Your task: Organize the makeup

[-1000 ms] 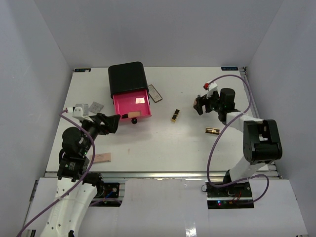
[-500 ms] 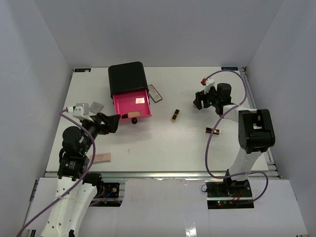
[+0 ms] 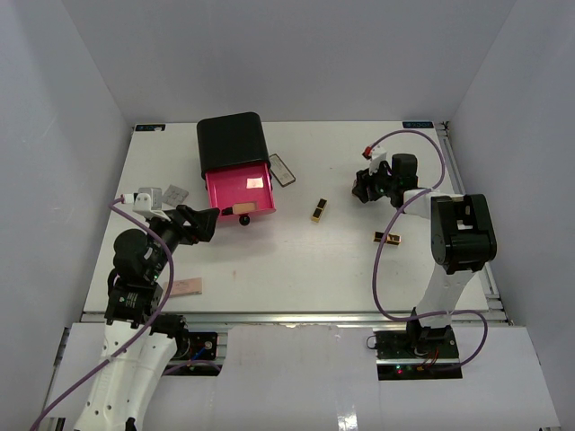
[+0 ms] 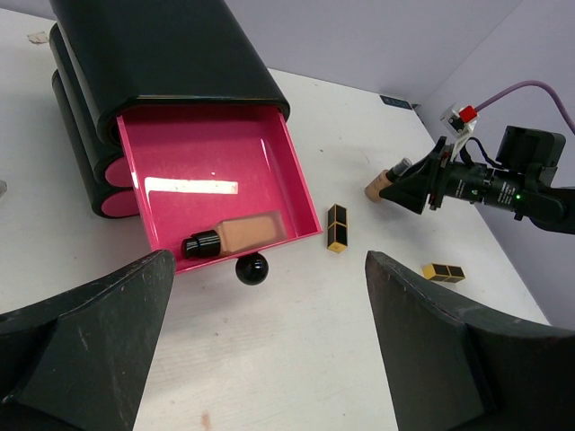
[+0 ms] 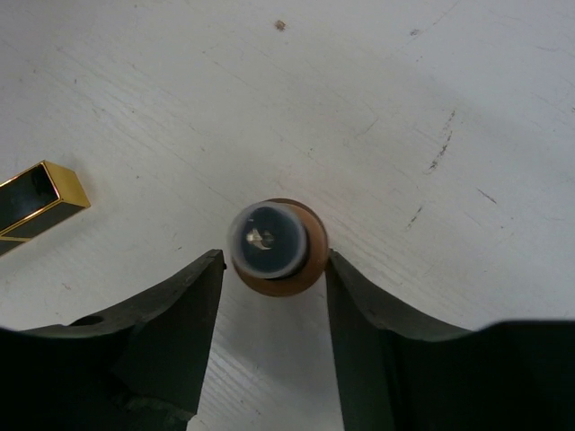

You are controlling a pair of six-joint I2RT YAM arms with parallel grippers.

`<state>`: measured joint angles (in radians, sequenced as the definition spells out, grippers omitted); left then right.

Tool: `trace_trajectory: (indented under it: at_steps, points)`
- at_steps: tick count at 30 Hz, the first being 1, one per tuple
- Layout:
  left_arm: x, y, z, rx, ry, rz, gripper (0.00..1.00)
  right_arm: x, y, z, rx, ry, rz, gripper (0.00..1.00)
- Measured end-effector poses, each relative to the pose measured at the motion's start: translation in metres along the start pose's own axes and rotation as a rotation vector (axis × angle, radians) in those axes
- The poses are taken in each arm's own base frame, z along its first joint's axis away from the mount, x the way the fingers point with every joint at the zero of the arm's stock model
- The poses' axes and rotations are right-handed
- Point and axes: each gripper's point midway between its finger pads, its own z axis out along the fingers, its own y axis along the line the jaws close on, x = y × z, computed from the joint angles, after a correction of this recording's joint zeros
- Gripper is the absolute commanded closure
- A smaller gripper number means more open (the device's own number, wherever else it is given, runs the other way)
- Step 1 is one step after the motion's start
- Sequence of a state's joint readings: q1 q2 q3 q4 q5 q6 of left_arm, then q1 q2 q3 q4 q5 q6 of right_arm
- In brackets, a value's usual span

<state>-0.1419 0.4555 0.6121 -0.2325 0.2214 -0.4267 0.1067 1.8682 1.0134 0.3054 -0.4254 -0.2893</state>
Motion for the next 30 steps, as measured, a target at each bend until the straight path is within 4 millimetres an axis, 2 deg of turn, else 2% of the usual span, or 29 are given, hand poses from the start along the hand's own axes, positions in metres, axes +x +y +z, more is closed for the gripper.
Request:
trace_trajectory:
  at_steps: [7,17,23,26,30]
  points:
    - [0.0,0.0,0.0,-0.001,0.0,0.0,0.02,-0.002,0.002,0.001,-0.022,0.01,-0.014,0.7]
    - [0.0,0.0,0.0,-0.001,0.0,0.0,0.02,-0.001,0.008,-0.006,-0.051,0.021,-0.047,0.76]
    - [0.0,0.0,0.0,-0.001,0.0,0.0,0.02,-0.032,0.023,-0.027,-0.066,-0.041,-0.145,0.78]
    - [0.0,0.0,0.0,-0.001,0.0,0.0,0.02,-0.055,0.044,-0.039,-0.085,-0.074,-0.242,0.78]
    - [0.0,0.0,0.0,-0.001,0.0,0.0,0.02,-0.091,0.096,-0.053,-0.154,-0.131,-0.405,0.78]
